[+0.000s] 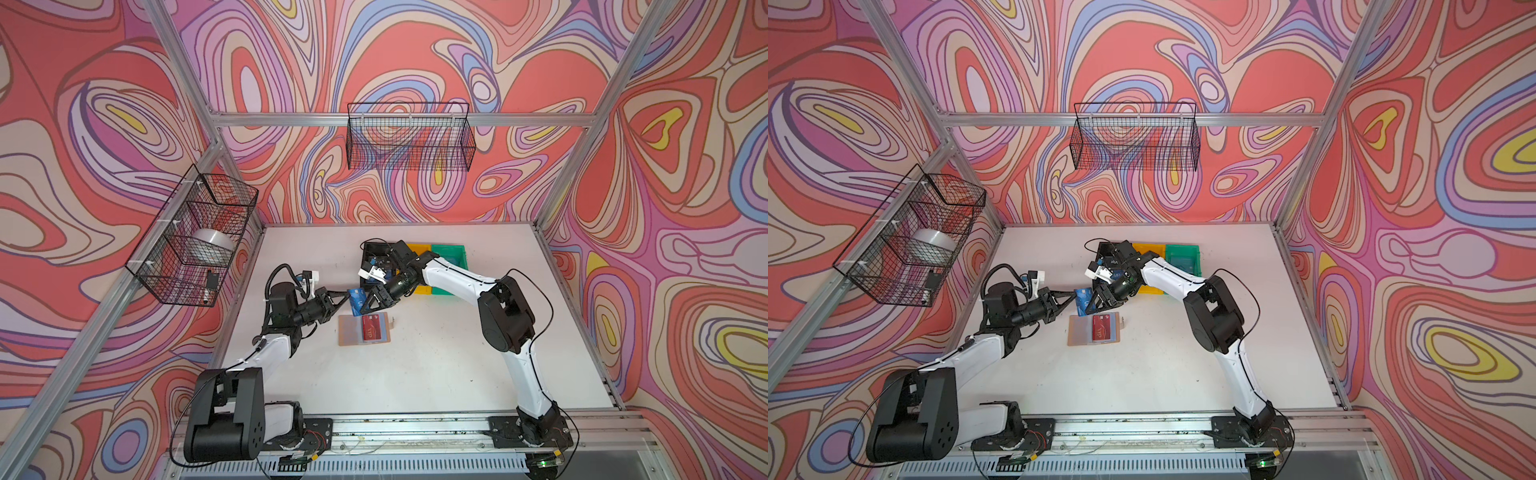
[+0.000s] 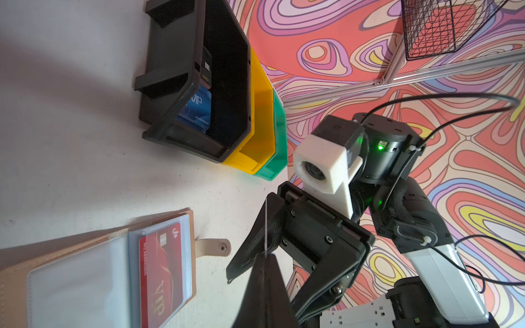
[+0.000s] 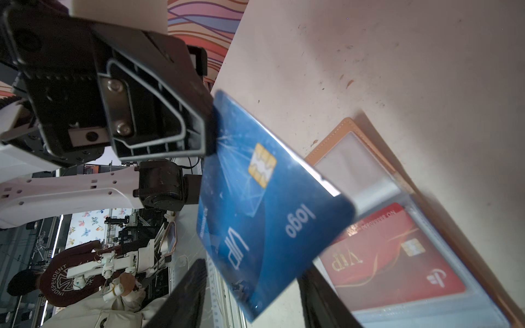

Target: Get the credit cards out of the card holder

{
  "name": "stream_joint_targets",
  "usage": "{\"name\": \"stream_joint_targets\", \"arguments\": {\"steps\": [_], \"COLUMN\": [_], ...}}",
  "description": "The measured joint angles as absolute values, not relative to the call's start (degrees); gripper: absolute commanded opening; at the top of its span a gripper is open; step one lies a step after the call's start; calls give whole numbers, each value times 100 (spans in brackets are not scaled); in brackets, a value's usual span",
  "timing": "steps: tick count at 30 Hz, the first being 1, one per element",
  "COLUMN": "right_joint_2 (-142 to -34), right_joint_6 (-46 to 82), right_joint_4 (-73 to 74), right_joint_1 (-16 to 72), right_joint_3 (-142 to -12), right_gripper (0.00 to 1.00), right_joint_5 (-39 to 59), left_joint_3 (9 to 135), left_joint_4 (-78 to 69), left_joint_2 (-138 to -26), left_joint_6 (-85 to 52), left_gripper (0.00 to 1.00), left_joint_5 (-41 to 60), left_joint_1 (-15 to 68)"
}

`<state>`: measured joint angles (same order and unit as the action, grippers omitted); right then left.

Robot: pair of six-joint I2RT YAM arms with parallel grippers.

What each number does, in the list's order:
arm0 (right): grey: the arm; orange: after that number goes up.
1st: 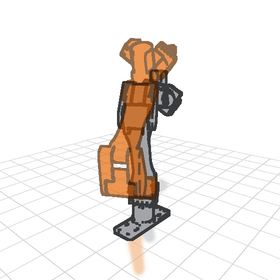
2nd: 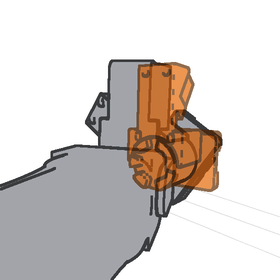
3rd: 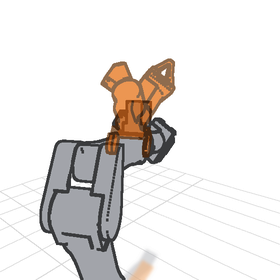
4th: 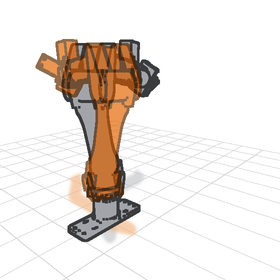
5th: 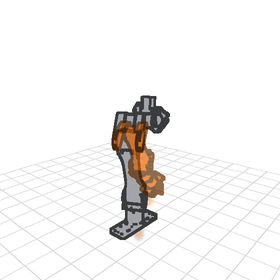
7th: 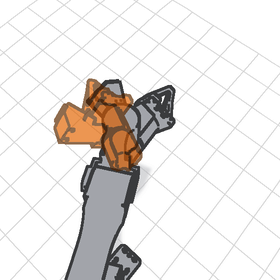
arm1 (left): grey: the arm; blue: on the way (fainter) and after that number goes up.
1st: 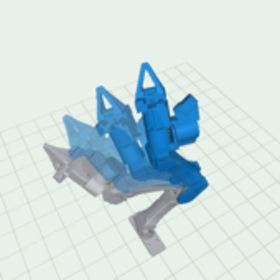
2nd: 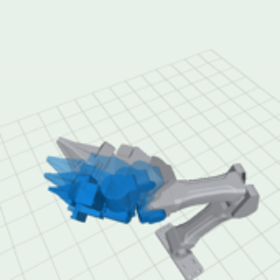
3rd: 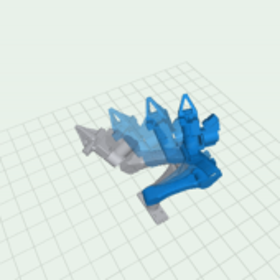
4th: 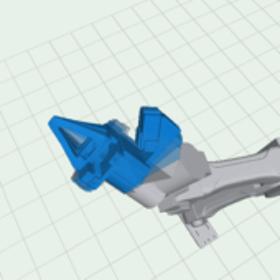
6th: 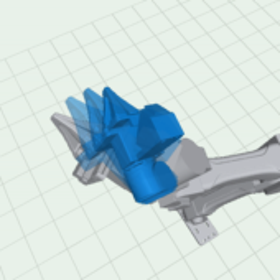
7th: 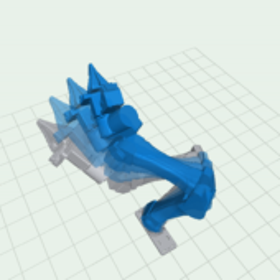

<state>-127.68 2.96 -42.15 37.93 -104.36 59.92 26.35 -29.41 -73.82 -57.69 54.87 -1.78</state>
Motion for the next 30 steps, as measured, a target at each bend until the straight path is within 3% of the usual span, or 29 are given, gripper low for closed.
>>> {"name": "stream_joint_targets", "arguments": {"steps": [5, 11, 21, 26, 30], "right_joint_2": [-12768, -12768, -12768, -12776, -12964], "right_joint_6": [346, 423, 416, 259, -185], "right_joint_4": [-4110, -4029, -4095, -4427, -5133], "right_joint_1": [3795, 3785, 3730, 3726, 3701], "right_joint_3": [-10440, -10440, -10468, -10610, -11275], "right_gripper": [46, 33, 0, 0, 0], "right_joint_5": [6036, 6097, 6265, 6294, 6110], "left_joint_3": [2574, 2558, 2556, 2571, 2624], "left_joint_4": [-3044, -3092, -3017, -2585, -1990], "left_joint_2": [-7465, -7478, -7472, -7275, -7129], "left_joint_6": [-5789, -5793, -5695, -5384, -5113], "left_gripper": [0, 0, 2, 18, 22], "left_joint_5": [5485, 5476, 5439, 5389, 5308], "left_joint_1": [-137, -132, -132, -128, -117]}}
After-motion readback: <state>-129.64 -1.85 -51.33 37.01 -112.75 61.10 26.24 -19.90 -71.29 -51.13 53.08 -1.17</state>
